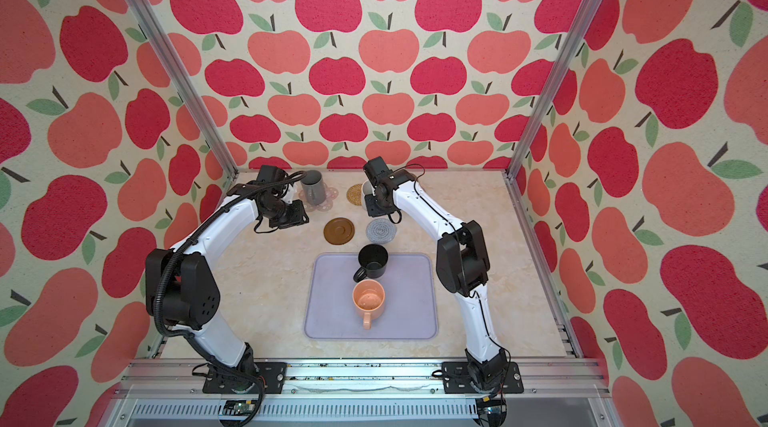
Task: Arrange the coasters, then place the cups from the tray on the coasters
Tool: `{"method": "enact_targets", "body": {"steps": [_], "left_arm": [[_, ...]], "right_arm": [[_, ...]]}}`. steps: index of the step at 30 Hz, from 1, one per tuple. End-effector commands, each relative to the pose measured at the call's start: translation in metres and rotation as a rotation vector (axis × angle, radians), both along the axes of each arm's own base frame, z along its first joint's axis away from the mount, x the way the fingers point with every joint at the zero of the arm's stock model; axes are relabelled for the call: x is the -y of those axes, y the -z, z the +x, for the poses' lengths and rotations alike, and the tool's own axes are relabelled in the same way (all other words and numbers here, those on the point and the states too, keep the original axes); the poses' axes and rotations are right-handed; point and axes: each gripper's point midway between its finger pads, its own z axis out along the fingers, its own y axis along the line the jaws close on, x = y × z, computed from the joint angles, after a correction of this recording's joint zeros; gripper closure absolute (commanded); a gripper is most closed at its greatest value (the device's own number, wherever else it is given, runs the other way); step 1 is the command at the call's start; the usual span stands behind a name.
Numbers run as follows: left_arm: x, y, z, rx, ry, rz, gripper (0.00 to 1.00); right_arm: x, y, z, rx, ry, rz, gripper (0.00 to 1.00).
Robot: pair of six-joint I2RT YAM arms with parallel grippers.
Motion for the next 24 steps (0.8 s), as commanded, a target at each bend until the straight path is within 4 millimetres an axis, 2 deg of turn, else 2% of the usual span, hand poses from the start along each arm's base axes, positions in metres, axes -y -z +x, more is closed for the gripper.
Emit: {"method": "enact_targets", "body": {"steps": [1, 24], "left_arm": [[0.0, -0.003, 0.002, -0.005, 0.019, -0.006, 0.62], [0.027, -0.003, 0.021, 0.015, 0.003, -0.166, 0.64]], "right_arm": [[-0.01, -0.029, 0.02, 0.075, -0.013, 0.056, 1.0], [-0.043, -0.012, 0.081, 0.177, 0.033, 0.183, 1.0]]}}
